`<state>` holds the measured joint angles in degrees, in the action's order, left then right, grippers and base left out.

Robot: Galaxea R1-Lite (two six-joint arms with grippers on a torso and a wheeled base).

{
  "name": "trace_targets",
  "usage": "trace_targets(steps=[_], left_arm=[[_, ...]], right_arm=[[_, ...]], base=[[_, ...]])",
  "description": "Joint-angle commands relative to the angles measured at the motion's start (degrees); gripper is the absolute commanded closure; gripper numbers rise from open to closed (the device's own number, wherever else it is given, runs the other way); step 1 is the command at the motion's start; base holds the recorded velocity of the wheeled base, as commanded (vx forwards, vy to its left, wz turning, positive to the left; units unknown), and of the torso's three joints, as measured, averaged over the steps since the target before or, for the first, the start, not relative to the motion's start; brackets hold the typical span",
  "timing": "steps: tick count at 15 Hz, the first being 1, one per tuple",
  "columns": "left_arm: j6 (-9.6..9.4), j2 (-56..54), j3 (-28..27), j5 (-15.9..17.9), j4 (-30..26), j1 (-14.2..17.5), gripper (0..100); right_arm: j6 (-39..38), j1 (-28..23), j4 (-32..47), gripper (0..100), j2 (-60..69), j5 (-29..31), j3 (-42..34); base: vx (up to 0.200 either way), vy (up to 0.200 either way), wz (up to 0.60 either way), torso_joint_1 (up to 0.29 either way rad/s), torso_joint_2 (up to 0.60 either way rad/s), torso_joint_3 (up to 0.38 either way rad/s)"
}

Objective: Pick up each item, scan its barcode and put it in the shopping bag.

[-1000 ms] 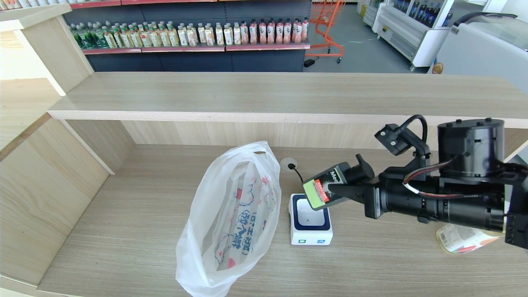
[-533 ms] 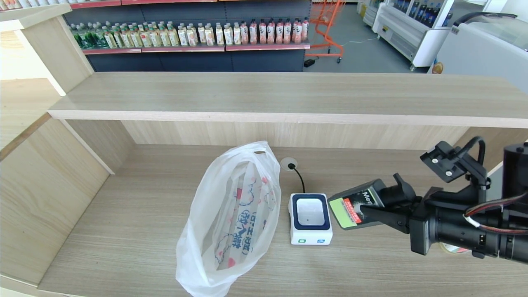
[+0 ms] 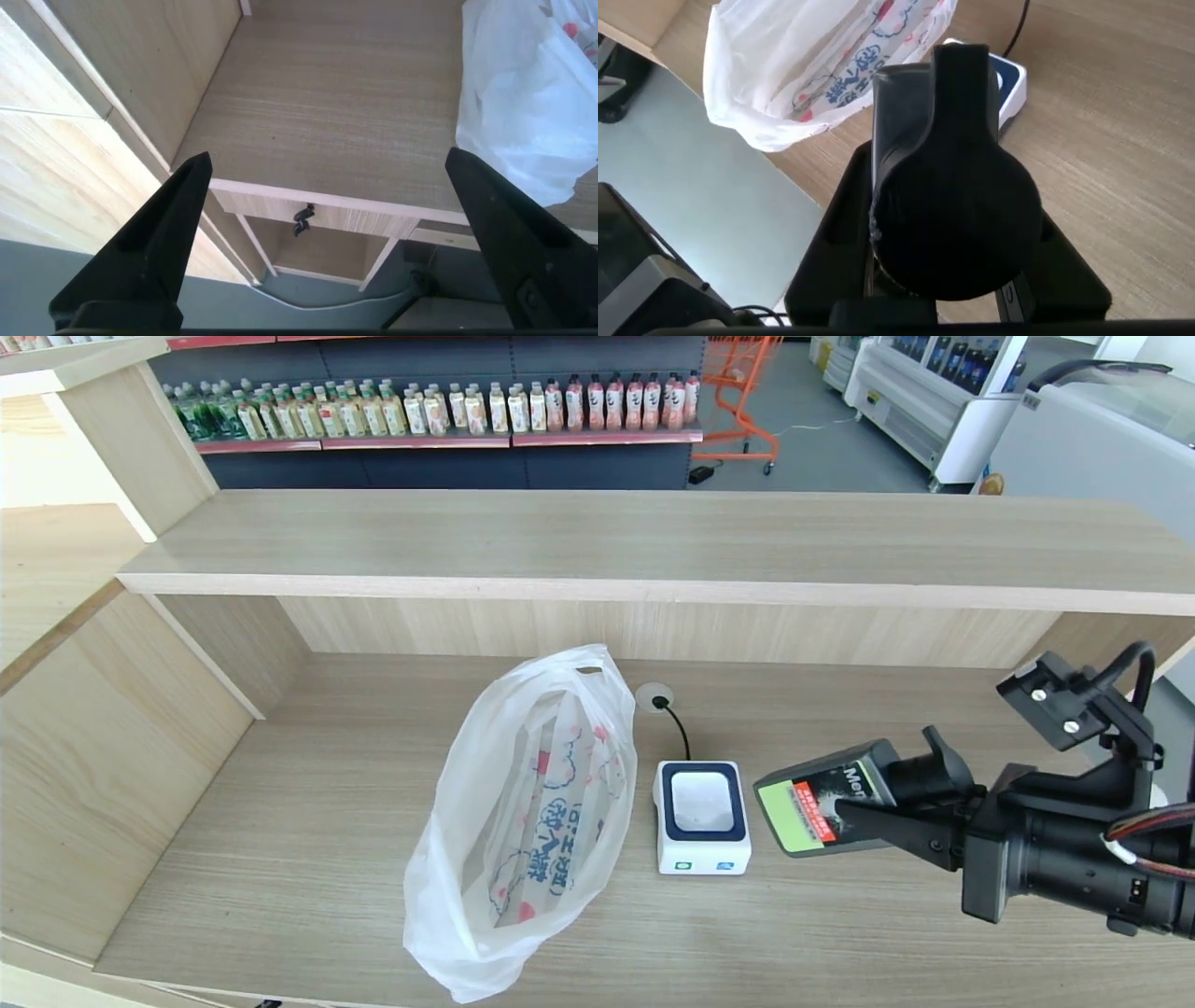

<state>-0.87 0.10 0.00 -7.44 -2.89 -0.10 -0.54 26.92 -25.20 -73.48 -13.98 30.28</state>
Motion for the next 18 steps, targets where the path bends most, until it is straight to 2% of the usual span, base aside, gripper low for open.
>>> trace_targets(steps=[1, 5, 7, 9, 10, 11, 16, 18], left_arm=[[-0.01, -0.01, 0.00, -0.03, -0.01, 0.01, 0], [-0.01, -0.01, 0.00, -0.03, -0.01, 0.01, 0], [0.25, -0.01, 0.00, -0.03, -0.01, 0.01, 0], [0.51, -0.01, 0.00, -0.03, -0.01, 0.01, 0], [0.60, -0.01, 0.00, -0.03, -0.01, 0.01, 0], [0.51, -0.01, 0.00, -0.03, -0.01, 0.01, 0], [0.34, -0.01, 0.00, -0.03, -0.01, 0.01, 0], [0.34, -0.01, 0.00, -0.03, -0.01, 0.01, 0]], right_arm=[[-0.61, 0.07, -0.03, 100, 1.33, -0.08, -0.31], [-3.16, 0.51, 0.06, 100, 2.91, -1.49, -0.57], [-8.34, 1.74, -0.03, 100, 2.73, -1.57, 0.39], [-19.33, 4.72, 0.06, 100, 2.82, -1.49, 2.15], [-21.26, 4.81, 0.06, 100, 1.94, -1.49, 2.85], [-21.26, 4.64, 0.06, 100, 0.01, -1.22, 2.94], [-21.44, 3.93, -0.11, 100, -9.48, -0.52, 6.46], [-21.26, 4.02, -0.20, 100, -16.25, 3.35, 10.15]], base=[[-0.200, 0.000, 0.00, -0.002, 0.00, 0.002], [0.000, 0.000, 0.00, 0.000, 0.00, 0.000], [0.000, 0.200, 0.00, 0.012, 0.00, -0.002], [0.000, 0.200, 0.00, 0.000, 0.00, 0.002], [0.000, 0.200, 0.00, 0.027, 0.02, -0.002], [0.000, 0.200, 0.00, 0.027, 0.02, 0.002], [0.000, 0.000, 0.00, 0.000, 0.00, 0.000], [0.000, 0.000, 0.00, 0.000, 0.00, 0.000]])
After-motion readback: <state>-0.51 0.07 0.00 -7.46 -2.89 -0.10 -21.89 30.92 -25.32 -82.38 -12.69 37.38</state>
